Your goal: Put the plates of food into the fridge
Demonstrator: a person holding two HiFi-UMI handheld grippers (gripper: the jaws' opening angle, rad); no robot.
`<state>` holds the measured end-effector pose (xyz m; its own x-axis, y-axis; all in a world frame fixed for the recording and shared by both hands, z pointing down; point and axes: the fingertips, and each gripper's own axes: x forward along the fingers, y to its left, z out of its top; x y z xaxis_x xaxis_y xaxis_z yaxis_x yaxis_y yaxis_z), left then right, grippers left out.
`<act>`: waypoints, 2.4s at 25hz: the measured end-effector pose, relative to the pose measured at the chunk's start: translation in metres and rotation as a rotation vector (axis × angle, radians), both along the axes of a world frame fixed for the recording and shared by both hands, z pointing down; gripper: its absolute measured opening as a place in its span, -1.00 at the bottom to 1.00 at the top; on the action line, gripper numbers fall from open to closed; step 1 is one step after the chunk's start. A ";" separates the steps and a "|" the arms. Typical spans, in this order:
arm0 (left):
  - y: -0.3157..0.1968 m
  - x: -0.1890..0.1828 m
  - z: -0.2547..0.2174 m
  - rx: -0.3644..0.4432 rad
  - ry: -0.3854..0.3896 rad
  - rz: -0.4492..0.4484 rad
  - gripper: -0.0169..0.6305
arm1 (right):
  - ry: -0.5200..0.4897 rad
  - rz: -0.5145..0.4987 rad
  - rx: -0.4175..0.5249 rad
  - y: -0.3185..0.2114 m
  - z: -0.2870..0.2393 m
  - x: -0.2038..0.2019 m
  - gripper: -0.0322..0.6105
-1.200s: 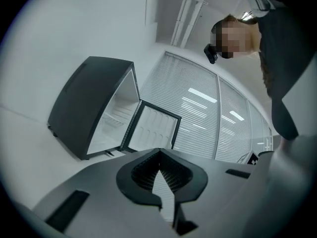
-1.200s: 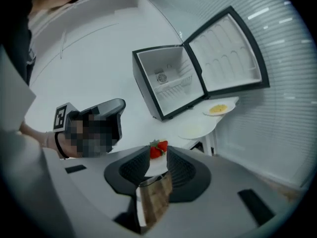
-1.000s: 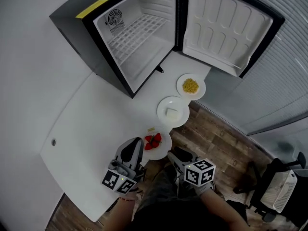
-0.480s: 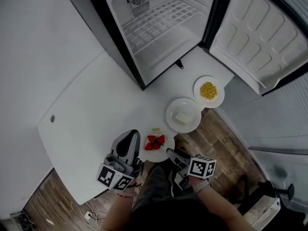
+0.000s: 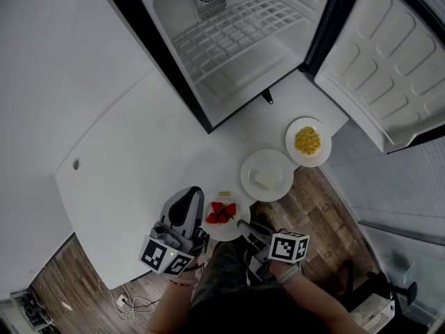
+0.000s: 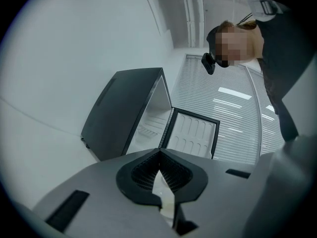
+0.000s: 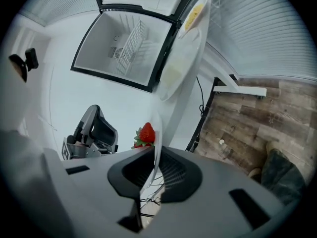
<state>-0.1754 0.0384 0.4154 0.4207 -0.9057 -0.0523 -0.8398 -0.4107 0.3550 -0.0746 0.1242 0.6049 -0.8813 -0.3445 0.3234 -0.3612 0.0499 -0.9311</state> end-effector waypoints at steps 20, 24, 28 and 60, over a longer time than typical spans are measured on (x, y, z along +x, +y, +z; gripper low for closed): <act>-0.048 0.015 -0.013 0.017 -0.050 -0.065 -0.93 | 0.006 0.190 0.045 -0.096 -0.071 0.050 -0.85; -0.068 0.036 -0.013 0.008 -0.037 -0.056 -0.93 | -0.019 0.256 0.051 -0.136 -0.084 0.067 -0.85; -0.086 0.054 -0.015 0.011 -0.013 -0.058 -0.93 | -0.026 0.306 0.065 -0.172 -0.091 0.081 -0.85; -0.298 0.117 0.025 -0.047 -0.034 0.142 -0.93 | 0.188 0.535 0.261 -0.454 -0.098 0.068 -0.85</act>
<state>-0.0581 -0.2592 0.4407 0.5454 -0.8381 0.0047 -0.7863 -0.5098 0.3490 -0.0063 -0.3301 0.5073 -0.5008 -0.8112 0.3018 -0.5554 0.0338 -0.8309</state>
